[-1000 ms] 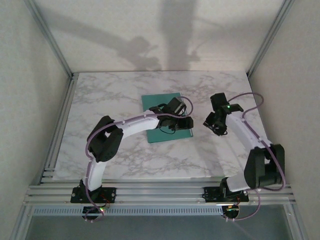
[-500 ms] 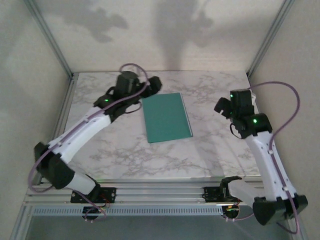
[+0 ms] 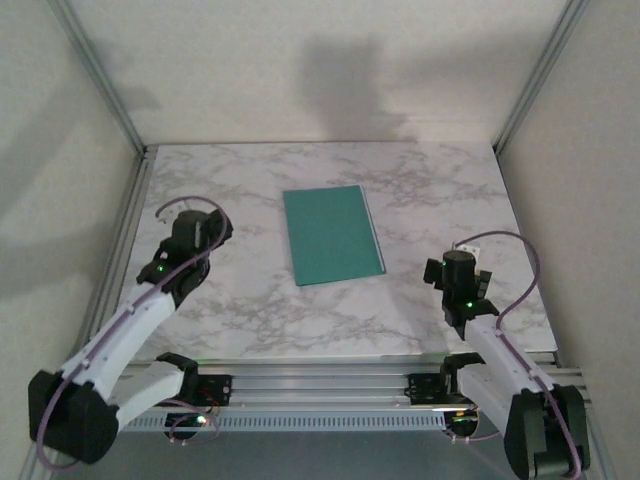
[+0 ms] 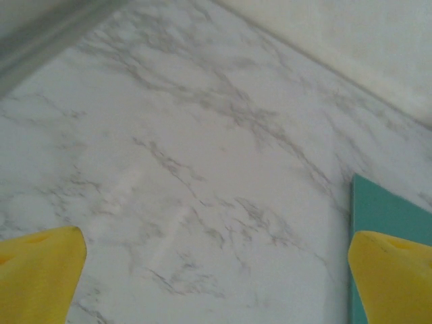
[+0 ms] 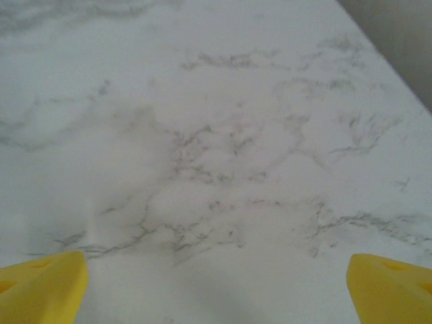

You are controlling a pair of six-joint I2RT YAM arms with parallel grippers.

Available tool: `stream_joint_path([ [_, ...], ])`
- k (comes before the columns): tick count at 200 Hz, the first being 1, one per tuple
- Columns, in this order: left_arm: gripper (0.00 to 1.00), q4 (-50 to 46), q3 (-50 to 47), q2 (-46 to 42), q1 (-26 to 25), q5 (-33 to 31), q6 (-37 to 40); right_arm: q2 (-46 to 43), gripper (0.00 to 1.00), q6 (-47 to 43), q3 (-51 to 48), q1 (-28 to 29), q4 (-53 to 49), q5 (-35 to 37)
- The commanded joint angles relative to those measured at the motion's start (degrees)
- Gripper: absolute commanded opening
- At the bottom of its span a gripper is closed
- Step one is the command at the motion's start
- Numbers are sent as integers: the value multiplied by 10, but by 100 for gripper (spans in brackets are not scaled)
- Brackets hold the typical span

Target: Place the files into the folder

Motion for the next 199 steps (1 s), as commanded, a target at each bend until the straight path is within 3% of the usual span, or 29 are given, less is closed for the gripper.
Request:
stream_joint_path([
  [1,100,106,-57,-11,15,-79,78,53,99,-25,-3,-14,177,-18],
  [33,100,190,-115,2,61,-34,107,163,99,-51,22,-29,268,-82],
  [77,99,479,-229,24,155,122,148,284,99,-73,90,-37,350,-129],
  [106,100,515,-213,97,179,117,190,330,99,-74,79,-47,416,-154],
  [137,99,644,-225,158,205,132,204,350,99,-73,34,-48,498,-146],
  [199,99,755,-240,274,220,164,217,347,99,-72,39,-47,482,-143],
])
